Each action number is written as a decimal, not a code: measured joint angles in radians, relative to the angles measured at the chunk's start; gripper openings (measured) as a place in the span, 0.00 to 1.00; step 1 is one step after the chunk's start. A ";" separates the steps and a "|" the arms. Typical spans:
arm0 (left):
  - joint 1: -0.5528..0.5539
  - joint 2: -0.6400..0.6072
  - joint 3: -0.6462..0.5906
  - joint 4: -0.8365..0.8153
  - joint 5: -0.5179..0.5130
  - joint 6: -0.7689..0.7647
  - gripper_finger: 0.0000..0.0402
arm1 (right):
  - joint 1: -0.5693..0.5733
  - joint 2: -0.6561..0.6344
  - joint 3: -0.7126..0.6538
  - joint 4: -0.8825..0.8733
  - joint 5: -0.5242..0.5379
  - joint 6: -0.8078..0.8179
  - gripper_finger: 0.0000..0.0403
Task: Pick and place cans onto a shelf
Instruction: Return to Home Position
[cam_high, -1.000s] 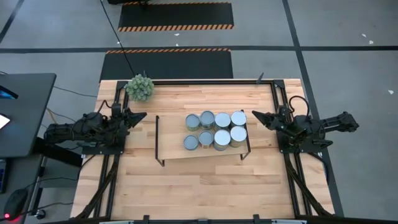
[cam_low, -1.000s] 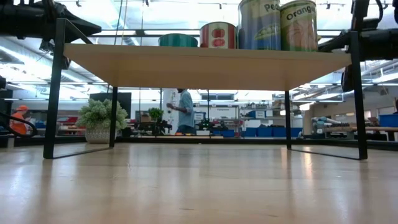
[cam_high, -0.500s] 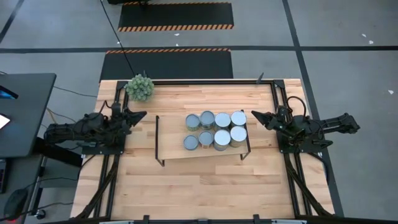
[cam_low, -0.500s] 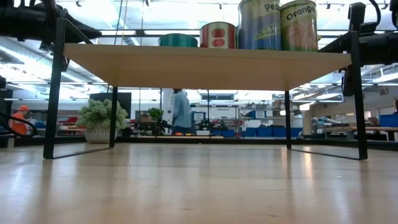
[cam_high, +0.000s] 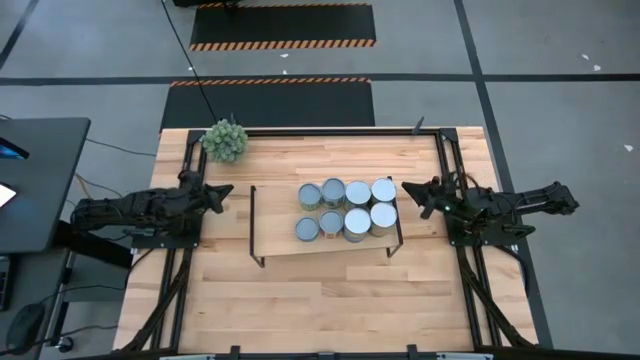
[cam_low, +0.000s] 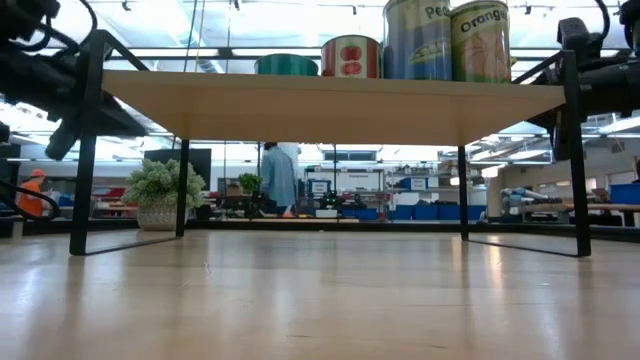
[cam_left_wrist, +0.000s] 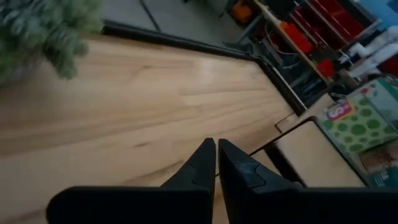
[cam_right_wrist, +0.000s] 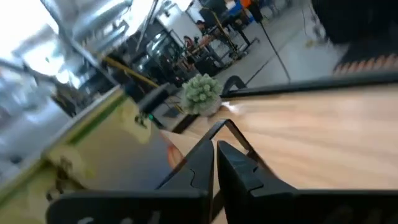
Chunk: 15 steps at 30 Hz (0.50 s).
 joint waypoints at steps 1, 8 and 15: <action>0.000 0.000 0.000 -0.013 0.001 -0.023 0.06 | 0.000 0.000 0.000 0.001 0.000 -0.061 0.06; 0.000 0.000 0.000 -0.076 0.001 0.203 0.06 | 0.000 0.001 0.000 0.001 0.000 -0.583 0.07; 0.000 0.000 0.000 -0.077 0.001 0.556 0.06 | 0.000 0.001 0.000 0.001 -0.002 -0.658 0.07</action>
